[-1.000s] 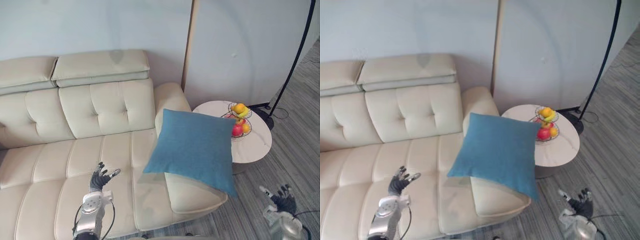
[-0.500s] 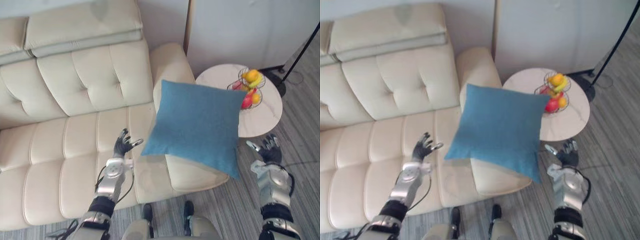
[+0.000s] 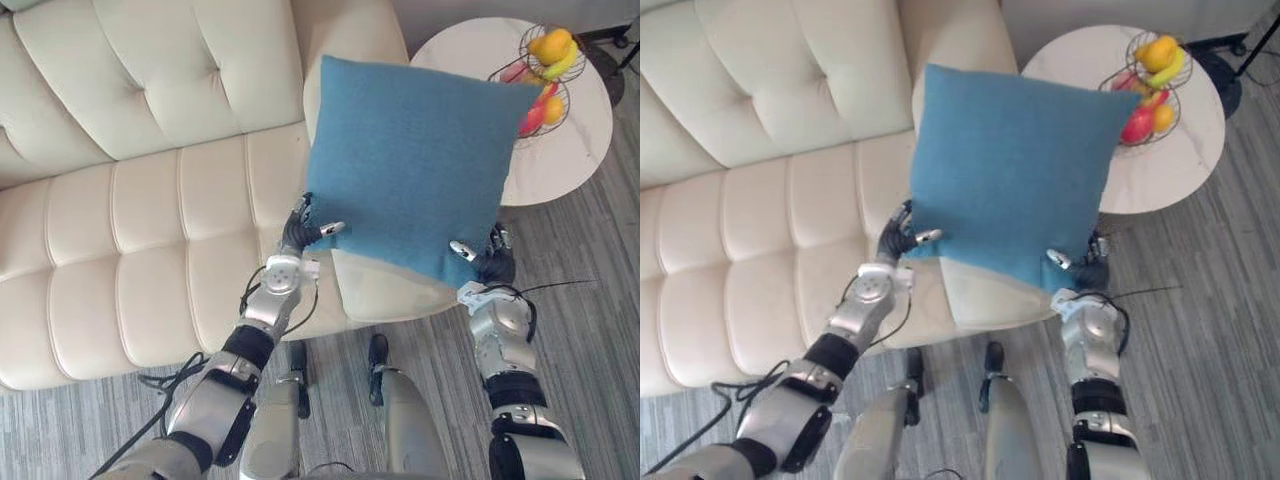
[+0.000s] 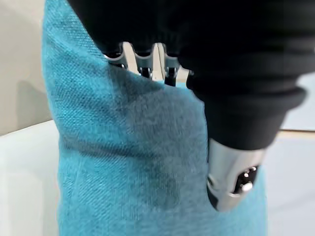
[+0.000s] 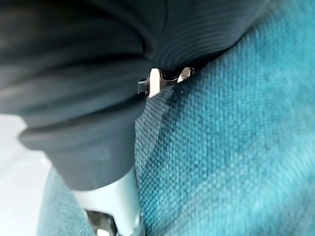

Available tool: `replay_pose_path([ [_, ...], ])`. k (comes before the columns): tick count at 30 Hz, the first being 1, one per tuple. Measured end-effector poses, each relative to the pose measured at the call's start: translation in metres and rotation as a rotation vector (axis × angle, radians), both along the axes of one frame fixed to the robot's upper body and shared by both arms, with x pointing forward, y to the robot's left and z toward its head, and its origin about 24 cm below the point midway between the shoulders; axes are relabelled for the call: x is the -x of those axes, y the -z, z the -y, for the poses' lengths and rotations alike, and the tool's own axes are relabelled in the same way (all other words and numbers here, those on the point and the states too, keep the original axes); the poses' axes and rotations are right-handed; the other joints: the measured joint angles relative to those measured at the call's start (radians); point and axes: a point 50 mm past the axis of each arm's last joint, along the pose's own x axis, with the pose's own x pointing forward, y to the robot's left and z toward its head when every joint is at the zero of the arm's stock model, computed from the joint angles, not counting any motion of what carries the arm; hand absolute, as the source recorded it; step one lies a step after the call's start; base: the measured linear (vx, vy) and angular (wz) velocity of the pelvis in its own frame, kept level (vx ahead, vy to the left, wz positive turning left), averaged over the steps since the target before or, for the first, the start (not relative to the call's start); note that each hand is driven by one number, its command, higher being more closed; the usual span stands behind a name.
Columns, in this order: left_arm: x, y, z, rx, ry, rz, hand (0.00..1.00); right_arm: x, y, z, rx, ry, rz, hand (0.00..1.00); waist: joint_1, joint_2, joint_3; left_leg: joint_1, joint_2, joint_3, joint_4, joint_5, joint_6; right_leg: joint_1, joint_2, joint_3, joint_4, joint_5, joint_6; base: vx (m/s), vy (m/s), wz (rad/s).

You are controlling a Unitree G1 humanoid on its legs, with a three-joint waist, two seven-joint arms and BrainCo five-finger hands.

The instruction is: Pick up cushions and gather them together orderly.

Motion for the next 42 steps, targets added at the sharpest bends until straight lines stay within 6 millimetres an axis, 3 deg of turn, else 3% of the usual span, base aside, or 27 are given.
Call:
replay_pose_path([
  [6, -0.013, -0.031, 0.0, -0.082, -0.033, 0.104, 1.0, -0.015, -0.028, -0.014, -0.054, -0.052, 0.111, 1.0, -0.001, -0.009, 0.016, -0.043, 0.014, 0.052, 0.01, 0.007, 0.004, -0.029, 0.023, 0.051, -0.088, 0.075, 0.013, 0.01, 0.029, -0.28],
  [16, -0.01, -0.054, 0.009, -0.046, -0.004, 0.187, 1.0, -0.018, -0.048, -0.034, -0.147, -0.141, 0.226, 1.0, -0.017, -0.009, 0.016, 0.029, 0.012, 0.049, -0.019, 0.012, 0.003, 0.051, 0.026, 0.049, -0.132, 0.083, 0.012, 0.02, 0.004, -0.01],
  [20, -0.001, -0.057, 0.009, 0.02, 0.016, 0.21, 1.0, -0.008, -0.056, -0.043, -0.145, -0.185, 0.286, 1.0, -0.018, -0.009, 0.016, 0.108, 0.007, 0.052, -0.084, 0.035, -0.004, 0.1, 0.028, 0.05, -0.14, 0.083, 0.012, 0.05, -0.009, -0.04],
  [24, 0.022, -0.038, 0.007, 0.081, 0.038, 0.191, 1.0, 0.017, -0.047, -0.045, -0.157, -0.194, 0.301, 1.0, -0.019, -0.008, 0.015, 0.195, 0.005, 0.049, -0.115, 0.038, -0.007, 0.181, 0.03, 0.043, -0.154, 0.078, 0.016, 0.05, 0.001, 0.0],
  [28, 0.058, -0.021, 0.007, 0.182, 0.059, 0.174, 1.0, 0.055, -0.033, -0.046, -0.186, -0.192, 0.311, 1.0, -0.023, -0.005, 0.006, 0.283, -0.013, 0.032, -0.164, 0.047, -0.004, 0.261, 0.015, 0.019, -0.156, 0.042, 0.022, 0.03, 0.03, 0.18],
  [32, 0.095, 0.007, 0.001, 0.286, 0.038, 0.094, 1.0, 0.088, -0.01, -0.053, -0.248, -0.184, 0.265, 1.0, -0.017, -0.004, -0.086, 0.324, -0.019, 0.018, -0.195, 0.052, -0.002, 0.301, 0.009, -0.001, -0.159, 0.025, 0.027, 0.05, 0.019, 0.16],
  [36, 0.121, 0.029, -0.007, 0.334, 0.033, 0.01, 1.0, 0.112, -0.001, -0.06, -0.201, -0.188, 0.223, 1.0, -0.014, -0.002, -0.149, 0.39, -0.023, -0.006, -0.217, 0.052, -0.002, 0.374, 0.005, -0.022, -0.17, 0.008, 0.032, 0.04, 0.008, 0.15],
  [42, 0.148, 0.037, -0.015, 0.382, 0.018, -0.019, 1.0, 0.134, 0.0, -0.068, -0.128, -0.194, 0.199, 1.0, -0.011, -0.003, -0.235, 0.428, -0.023, -0.025, -0.219, 0.044, -0.002, 0.429, 0.004, -0.04, -0.187, 0.0, 0.034, 0.01, 0.002, 0.1],
])
